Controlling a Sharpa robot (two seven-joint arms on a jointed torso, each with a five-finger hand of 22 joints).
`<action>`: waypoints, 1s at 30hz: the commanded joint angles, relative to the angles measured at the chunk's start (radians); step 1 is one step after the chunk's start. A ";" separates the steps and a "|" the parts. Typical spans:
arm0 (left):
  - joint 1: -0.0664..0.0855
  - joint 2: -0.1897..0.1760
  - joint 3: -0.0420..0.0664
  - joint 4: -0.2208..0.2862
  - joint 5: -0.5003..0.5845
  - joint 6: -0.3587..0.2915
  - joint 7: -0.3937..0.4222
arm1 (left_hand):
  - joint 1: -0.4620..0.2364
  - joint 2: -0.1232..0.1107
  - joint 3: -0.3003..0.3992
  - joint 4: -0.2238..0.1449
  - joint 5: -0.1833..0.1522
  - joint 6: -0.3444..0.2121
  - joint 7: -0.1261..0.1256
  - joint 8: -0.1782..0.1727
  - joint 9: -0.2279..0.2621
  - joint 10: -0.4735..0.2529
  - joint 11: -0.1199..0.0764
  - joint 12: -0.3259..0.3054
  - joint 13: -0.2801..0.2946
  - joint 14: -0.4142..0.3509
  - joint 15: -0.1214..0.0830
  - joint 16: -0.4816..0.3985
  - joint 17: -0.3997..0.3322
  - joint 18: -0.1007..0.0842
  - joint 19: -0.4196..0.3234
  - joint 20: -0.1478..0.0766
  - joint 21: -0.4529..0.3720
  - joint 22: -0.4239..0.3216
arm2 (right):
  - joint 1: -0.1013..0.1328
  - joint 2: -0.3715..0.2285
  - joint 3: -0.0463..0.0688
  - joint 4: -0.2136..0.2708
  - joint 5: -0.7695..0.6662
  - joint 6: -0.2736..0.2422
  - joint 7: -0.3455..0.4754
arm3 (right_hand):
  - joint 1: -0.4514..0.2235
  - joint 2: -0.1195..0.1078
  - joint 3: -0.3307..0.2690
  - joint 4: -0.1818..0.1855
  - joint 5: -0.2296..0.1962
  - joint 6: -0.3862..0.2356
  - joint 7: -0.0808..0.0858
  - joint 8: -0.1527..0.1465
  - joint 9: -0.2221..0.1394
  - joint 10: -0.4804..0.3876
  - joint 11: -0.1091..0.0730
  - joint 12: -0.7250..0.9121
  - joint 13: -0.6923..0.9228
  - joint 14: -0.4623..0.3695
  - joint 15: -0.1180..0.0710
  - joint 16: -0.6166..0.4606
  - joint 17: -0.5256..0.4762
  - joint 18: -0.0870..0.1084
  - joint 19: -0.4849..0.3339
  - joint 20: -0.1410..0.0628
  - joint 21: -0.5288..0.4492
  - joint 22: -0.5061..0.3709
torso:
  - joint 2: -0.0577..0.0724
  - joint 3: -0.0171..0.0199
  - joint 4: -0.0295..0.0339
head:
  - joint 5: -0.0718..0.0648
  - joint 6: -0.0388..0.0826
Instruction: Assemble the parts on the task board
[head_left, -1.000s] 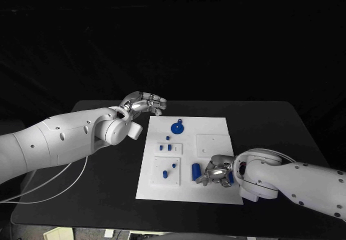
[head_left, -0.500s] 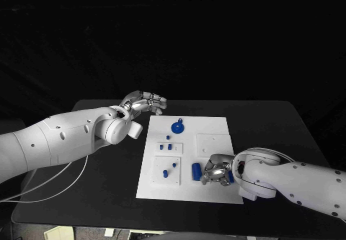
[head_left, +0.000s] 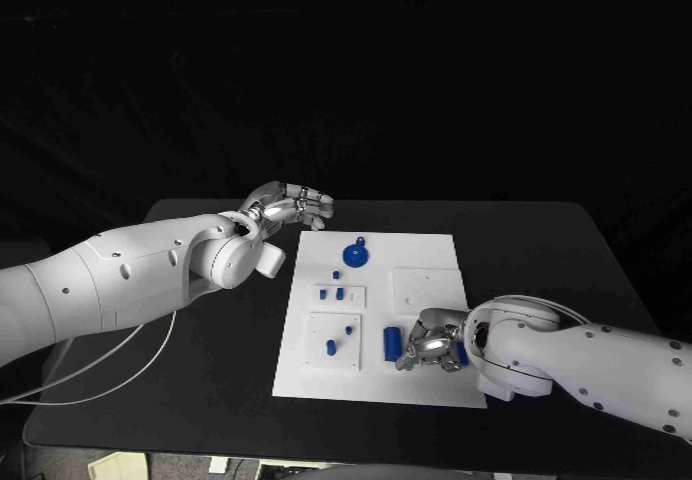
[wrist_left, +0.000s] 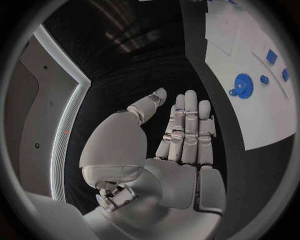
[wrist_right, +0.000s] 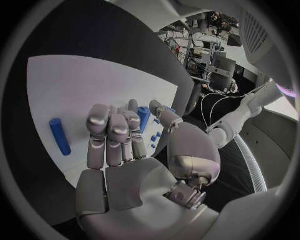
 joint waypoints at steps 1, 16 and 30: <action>0.001 -0.001 0.001 0.003 0.005 0.010 0.005 | -0.007 0.001 0.003 0.005 0.002 -0.007 0.000 0.004 -0.002 -0.006 0.000 -0.003 0.002 0.007 0.002 -0.003 0.001 0.020 0.008 0.000 -0.007 0.001 | -0.001 -0.006 0.000 0.003 -0.007 0.014 0.018 | 0.000 -0.017 -0.010 0.001 -0.007 0.001 0.002 0.000 0.001 0.007 -0.001 -0.006 0.001 0.002 -0.004 -0.005 0.001 0.059 0.001 0.000 -0.006 0.003 | 0.000 0.0002 -0.0005 | 0.000 0.000; 0.001 0.000 0.001 0.003 0.005 0.011 0.005 | -0.007 0.002 0.003 0.006 0.002 -0.007 0.000 0.005 -0.002 -0.006 0.000 -0.003 0.002 0.007 0.002 -0.004 0.003 0.020 0.008 0.000 -0.007 0.001 | -0.001 0.015 0.000 -0.007 -0.031 -0.010 -0.007 | -0.019 0.050 0.025 0.112 -0.063 0.006 -0.001 -0.001 -0.002 0.009 -0.005 -0.010 0.002 0.001 -0.008 -0.007 0.004 0.059 0.000 -0.006 -0.015 -0.003 | 0.000 0.0014 -0.0008 | -0.001 -0.002; 0.001 -0.001 0.001 0.002 0.005 0.010 0.004 | -0.007 0.002 0.002 0.006 0.002 -0.007 0.000 0.005 -0.002 -0.006 0.000 -0.003 0.002 0.008 0.002 -0.005 0.004 0.020 0.008 0.000 -0.007 0.002 | -0.001 0.023 0.000 -0.011 -0.050 -0.013 -0.023 | -0.023 0.083 0.154 0.188 -0.063 0.007 -0.001 0.000 -0.001 0.010 -0.005 -0.010 0.006 -0.001 -0.007 -0.004 0.010 0.059 -0.003 -0.004 -0.006 0.005 | 0.000 0.0004 -0.0007 | -0.001 -0.005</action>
